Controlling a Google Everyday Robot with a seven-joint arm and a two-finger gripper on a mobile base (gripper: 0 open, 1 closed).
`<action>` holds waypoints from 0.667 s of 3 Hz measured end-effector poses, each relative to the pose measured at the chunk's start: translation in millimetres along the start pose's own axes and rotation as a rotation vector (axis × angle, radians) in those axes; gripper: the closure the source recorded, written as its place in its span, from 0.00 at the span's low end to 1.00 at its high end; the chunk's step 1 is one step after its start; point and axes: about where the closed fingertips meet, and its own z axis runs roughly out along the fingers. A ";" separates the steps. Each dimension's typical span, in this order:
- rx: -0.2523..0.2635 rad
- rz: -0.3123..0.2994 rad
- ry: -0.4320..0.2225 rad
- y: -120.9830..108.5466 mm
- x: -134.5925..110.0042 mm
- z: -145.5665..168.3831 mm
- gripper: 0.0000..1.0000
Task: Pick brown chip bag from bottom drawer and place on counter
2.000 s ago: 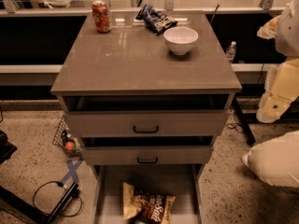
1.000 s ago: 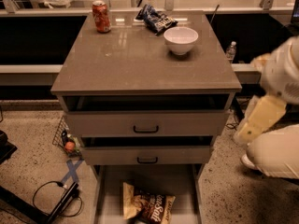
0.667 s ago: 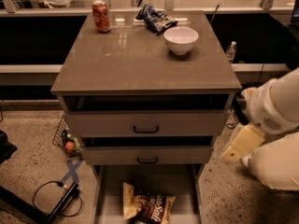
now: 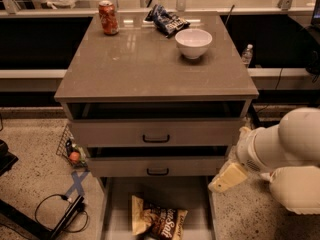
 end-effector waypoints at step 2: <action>0.075 0.006 -0.057 -16.3 -13.1 6.3 0.00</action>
Offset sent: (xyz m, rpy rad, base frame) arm 0.0175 0.0013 0.0031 0.0116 -0.0752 -0.0289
